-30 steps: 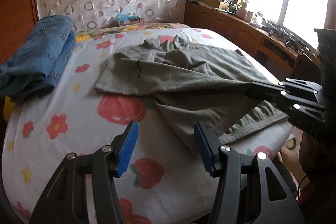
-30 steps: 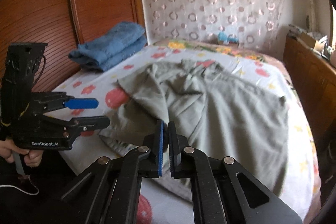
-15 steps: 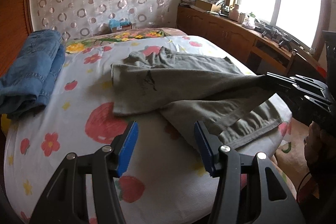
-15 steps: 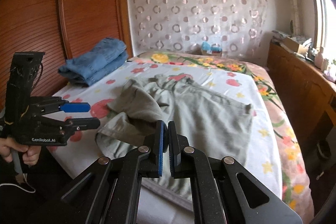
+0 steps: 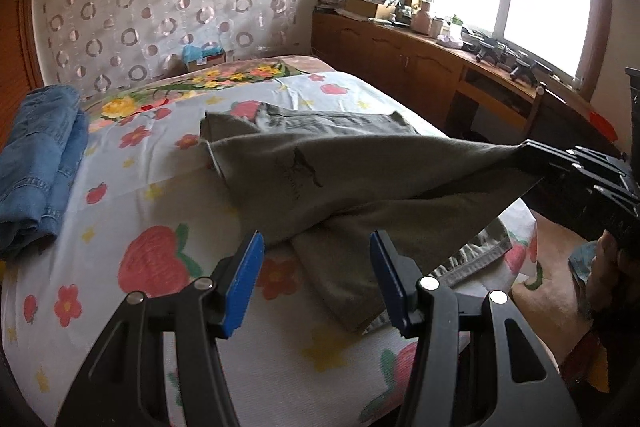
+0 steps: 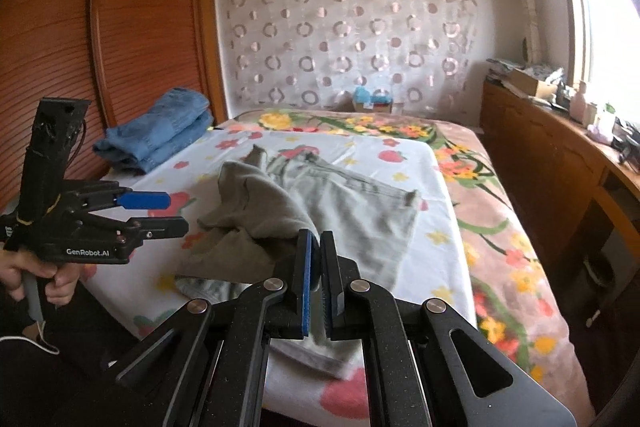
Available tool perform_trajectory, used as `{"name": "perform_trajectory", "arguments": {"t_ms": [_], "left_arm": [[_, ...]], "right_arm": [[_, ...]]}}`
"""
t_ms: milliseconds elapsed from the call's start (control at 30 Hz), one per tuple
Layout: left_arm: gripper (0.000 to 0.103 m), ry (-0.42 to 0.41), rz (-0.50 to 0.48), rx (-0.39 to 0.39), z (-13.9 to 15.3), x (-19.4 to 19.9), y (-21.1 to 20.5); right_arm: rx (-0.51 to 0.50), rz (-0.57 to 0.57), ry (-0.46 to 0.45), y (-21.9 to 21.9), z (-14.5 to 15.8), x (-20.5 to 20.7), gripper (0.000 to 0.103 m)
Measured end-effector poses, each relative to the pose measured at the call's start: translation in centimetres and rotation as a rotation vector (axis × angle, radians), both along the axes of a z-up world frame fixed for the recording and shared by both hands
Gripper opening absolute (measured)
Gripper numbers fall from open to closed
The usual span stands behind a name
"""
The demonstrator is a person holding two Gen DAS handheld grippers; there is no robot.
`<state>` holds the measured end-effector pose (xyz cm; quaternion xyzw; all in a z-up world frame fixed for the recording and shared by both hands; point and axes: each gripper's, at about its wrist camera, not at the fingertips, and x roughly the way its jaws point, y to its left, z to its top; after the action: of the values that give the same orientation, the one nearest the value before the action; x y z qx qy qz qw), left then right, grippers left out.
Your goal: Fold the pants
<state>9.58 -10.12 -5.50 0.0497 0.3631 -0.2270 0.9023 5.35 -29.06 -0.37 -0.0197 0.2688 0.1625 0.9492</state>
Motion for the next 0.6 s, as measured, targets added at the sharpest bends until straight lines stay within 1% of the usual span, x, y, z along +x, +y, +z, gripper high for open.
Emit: {"name": "perform_trajectory", "arguments": {"t_ms": [133, 333, 400, 600], "left_arm": [[0.054, 0.013, -0.011, 0.011, -0.5, 0.1, -0.8], [0.054, 0.034, -0.011, 0.029, -1.4, 0.3, -1.4], [0.054, 0.041, -0.008, 0.038, -1.7, 0.3, -1.5], [0.054, 0.069, -0.002, 0.049, -2.8, 0.6, -1.4]], "right_arm": [[0.006, -0.018, 0.017, -1.2, -0.5, -0.5, 0.002], [0.010, -0.037, 0.065, -2.2, -2.5, -0.8, 0.002], [0.020, -0.041, 0.090, -2.6, -3.2, -0.8, 0.002], [0.010, -0.047, 0.166, -2.7, -5.7, -0.5, 0.002]]}}
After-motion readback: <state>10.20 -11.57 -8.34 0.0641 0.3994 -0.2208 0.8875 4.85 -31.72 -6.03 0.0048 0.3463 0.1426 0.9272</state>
